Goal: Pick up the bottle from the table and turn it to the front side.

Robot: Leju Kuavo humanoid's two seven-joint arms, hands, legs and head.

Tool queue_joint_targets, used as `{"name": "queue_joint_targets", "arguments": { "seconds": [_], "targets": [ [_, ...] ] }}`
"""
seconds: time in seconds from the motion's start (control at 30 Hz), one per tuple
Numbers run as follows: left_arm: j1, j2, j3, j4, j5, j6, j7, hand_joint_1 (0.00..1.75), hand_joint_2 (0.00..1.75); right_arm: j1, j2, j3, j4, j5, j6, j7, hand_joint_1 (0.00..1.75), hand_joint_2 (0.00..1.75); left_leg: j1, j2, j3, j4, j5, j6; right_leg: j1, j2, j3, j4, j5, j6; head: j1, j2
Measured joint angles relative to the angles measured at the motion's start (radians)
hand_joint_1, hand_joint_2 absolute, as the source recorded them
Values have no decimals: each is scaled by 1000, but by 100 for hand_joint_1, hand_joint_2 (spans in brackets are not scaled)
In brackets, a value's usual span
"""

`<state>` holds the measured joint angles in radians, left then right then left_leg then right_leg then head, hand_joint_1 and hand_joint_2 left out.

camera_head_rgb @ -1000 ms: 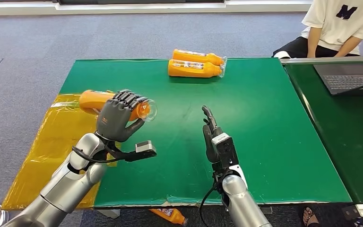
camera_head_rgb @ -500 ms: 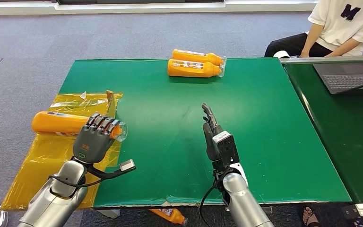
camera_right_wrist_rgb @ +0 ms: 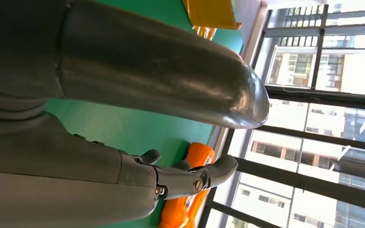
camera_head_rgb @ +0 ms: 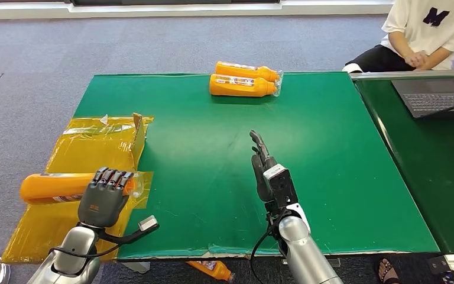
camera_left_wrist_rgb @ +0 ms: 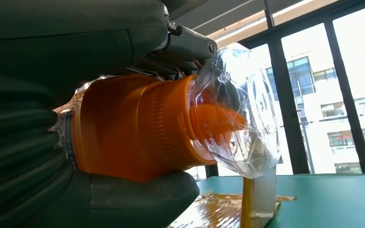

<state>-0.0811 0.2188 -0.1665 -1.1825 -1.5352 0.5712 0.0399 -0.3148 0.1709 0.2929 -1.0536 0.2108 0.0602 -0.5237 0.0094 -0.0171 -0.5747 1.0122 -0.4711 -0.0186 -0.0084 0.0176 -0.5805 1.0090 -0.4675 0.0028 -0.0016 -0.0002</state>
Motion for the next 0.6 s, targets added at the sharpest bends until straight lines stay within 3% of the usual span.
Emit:
{"name": "queue_joint_targets", "arguments": {
  "seconds": [0.23,0.37,0.4,0.53,0.6],
  "targets": [
    [18,-25,30,36,5,-11,-22,172,175,-3,0,0,0,3,3,-1,0,0,0,0,0,0,0,0,0,0,0,0,0,0,0,0],
    [19,-30,34,48,7,-15,-28,5,175,-4,0,0,0,4,4,-2,0,0,0,0,0,0,0,0,0,0,0,0,0,0,0,0],
    [19,-32,34,51,9,-18,-34,0,175,-4,0,0,0,4,5,-3,0,0,0,0,0,0,0,0,0,0,0,0,0,0,0,0],
    [11,-40,34,71,17,-23,-54,0,0,-6,0,0,0,6,8,-5,0,0,0,0,0,0,0,0,0,0,0,0,0,0,0,0],
    [3,-44,34,85,17,-19,-58,0,0,-6,0,0,0,8,9,-5,0,0,0,0,0,0,0,0,0,0,0,0,0,0,0,0]
  ]
}}
